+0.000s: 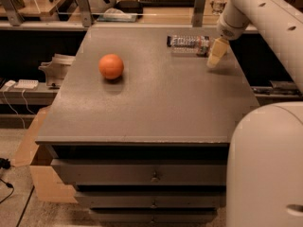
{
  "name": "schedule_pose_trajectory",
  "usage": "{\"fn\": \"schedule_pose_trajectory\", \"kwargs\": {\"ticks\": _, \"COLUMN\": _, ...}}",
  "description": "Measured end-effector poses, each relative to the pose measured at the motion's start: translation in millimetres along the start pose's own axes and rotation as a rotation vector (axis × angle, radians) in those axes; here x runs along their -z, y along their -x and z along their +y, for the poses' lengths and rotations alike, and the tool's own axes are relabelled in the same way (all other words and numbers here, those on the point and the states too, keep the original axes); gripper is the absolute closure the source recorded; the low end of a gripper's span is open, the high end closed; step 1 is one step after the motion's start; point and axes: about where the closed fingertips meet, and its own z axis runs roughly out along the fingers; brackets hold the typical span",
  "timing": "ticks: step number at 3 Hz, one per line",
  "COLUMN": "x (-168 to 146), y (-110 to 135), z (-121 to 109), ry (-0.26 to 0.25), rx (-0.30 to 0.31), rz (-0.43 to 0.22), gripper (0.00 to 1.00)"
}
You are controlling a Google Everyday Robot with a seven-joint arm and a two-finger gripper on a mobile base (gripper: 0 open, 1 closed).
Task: Move water bottle near rxbar blueberry
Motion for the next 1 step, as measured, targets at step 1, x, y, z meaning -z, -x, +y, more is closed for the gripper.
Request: {"fn": "schedule_pose_trajectory", "kwargs": {"ticks": 1, "x": 0.9, "y": -5.6, "z": -0.7, "ry": -0.001, "rx": -0.005, "rz": 0.004, "gripper": 0.0}}
